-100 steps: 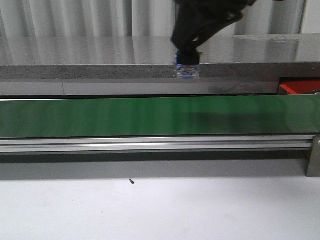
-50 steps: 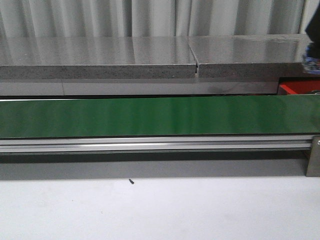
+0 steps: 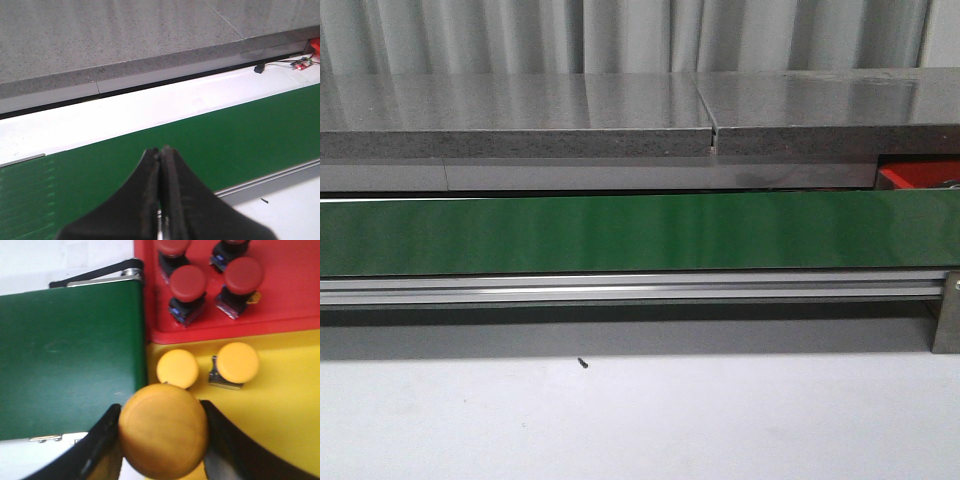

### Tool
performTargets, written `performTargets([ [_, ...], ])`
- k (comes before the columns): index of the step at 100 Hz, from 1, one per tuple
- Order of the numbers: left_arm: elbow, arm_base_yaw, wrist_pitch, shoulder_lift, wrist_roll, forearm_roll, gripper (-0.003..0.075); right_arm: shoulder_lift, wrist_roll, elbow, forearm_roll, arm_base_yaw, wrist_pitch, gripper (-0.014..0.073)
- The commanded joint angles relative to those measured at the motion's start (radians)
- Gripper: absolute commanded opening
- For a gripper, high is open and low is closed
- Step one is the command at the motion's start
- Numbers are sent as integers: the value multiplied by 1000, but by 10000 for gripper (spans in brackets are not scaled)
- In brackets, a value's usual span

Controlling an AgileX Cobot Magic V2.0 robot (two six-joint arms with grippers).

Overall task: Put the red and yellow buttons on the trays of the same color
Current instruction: 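Carry the yellow button with the right gripper into the yellow tray and release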

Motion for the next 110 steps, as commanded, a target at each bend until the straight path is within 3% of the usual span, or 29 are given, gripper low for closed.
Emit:
performTargets([
  [1, -25, -7, -69, 3, -11, -23, -19, -29, 11, -25, 17, -61, -34, 145],
  [39, -25, -7, -69, 3, -11, -23, -19, 8, 102, 12, 16, -226, -99, 145],
  [78, -25, -7, -72, 3, -11, -23, -19, 108, 102, 146, 29, -229, -317, 145],
  [110, -25, -7, -74, 3, -11, -23, -19, 228, 102, 146, 72, -193, -346, 145],
])
